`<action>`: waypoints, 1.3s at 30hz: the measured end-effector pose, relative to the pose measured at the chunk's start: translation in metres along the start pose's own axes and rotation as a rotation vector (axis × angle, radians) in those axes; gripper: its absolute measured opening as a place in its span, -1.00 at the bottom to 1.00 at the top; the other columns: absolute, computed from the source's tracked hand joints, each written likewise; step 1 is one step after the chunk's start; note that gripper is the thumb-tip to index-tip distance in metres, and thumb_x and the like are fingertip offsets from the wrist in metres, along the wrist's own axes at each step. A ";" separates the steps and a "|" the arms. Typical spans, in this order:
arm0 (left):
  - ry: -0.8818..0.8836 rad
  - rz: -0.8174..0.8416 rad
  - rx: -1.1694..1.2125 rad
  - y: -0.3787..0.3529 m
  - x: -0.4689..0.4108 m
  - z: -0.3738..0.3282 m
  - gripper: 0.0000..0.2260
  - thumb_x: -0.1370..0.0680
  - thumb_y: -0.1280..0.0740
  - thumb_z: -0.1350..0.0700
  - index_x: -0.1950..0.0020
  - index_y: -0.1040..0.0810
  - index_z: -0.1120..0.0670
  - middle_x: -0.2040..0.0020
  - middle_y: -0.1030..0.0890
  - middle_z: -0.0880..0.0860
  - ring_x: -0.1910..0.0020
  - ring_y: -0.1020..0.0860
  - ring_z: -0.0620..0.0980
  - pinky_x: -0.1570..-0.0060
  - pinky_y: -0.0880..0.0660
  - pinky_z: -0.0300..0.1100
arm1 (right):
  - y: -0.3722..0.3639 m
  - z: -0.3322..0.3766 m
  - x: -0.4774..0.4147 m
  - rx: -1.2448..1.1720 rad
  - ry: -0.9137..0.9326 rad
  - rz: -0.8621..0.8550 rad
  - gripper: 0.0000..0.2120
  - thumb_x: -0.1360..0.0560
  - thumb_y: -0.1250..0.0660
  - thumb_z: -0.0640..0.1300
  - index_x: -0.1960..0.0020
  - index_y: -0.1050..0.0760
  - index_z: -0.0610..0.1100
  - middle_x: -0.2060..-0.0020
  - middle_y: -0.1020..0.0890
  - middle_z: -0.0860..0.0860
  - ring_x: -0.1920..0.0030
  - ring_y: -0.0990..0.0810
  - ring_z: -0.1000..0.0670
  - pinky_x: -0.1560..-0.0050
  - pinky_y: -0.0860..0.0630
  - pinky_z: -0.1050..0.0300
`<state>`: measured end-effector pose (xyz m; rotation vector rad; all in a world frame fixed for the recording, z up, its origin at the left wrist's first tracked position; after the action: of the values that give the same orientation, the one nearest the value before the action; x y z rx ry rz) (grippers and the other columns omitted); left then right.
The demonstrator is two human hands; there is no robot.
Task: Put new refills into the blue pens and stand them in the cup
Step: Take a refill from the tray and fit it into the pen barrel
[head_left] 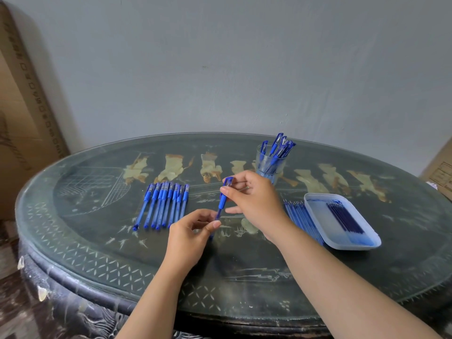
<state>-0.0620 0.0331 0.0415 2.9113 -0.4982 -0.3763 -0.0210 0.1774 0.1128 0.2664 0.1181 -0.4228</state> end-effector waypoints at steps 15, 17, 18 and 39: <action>-0.029 -0.021 0.015 0.002 0.002 0.001 -0.84 -0.47 -0.46 0.26 0.08 -0.63 0.00 0.15 -0.68 -0.16 0.18 -0.64 -0.15 0.08 -0.54 -0.33 | -0.010 0.010 0.005 0.173 0.088 -0.051 -0.89 -0.51 -0.42 -0.22 0.00 -0.54 -0.21 0.25 -0.55 0.03 0.12 -0.65 -0.04 0.29 -0.67 -0.06; -0.030 -0.021 0.010 0.003 0.002 0.001 -0.83 -0.47 -0.46 0.25 0.08 -0.63 -0.02 0.16 -0.68 -0.15 0.18 -0.64 -0.14 0.07 -0.55 -0.32 | -0.011 0.011 0.005 0.193 0.092 -0.053 -0.89 -0.51 -0.42 -0.21 0.01 -0.53 -0.20 0.27 -0.54 0.05 0.12 -0.65 -0.05 0.26 -0.67 -0.08; -0.032 -0.022 0.005 0.003 0.002 0.002 -0.83 -0.47 -0.47 0.25 0.08 -0.63 -0.02 0.15 -0.68 -0.15 0.18 -0.64 -0.15 0.06 -0.55 -0.32 | -0.010 0.012 0.005 0.209 0.094 -0.055 -0.90 -0.51 -0.42 -0.20 0.02 -0.53 -0.19 0.28 -0.54 0.07 0.13 -0.66 -0.04 0.24 -0.67 -0.09; -0.025 -0.006 0.003 0.001 0.002 0.000 -0.86 -0.47 -0.46 0.22 0.02 -0.65 0.03 0.12 -0.70 -0.07 0.11 -0.65 -0.13 0.01 -0.57 -0.25 | -0.021 -0.019 0.014 0.187 0.073 -0.085 -0.79 -0.54 -0.38 -0.18 -0.17 -0.51 -0.12 0.16 -0.53 0.15 0.11 -0.59 0.10 0.06 -0.65 -0.05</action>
<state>-0.0609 0.0313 0.0411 2.9148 -0.4938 -0.4139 -0.0179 0.1585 0.0875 0.4619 0.1620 -0.5095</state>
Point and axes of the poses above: each hand's wrist, its own x-axis away from the middle knuckle, its own y-axis out of the back of the hand, z = x × y, the point moved 7 cm from there along -x, towards the middle knuckle
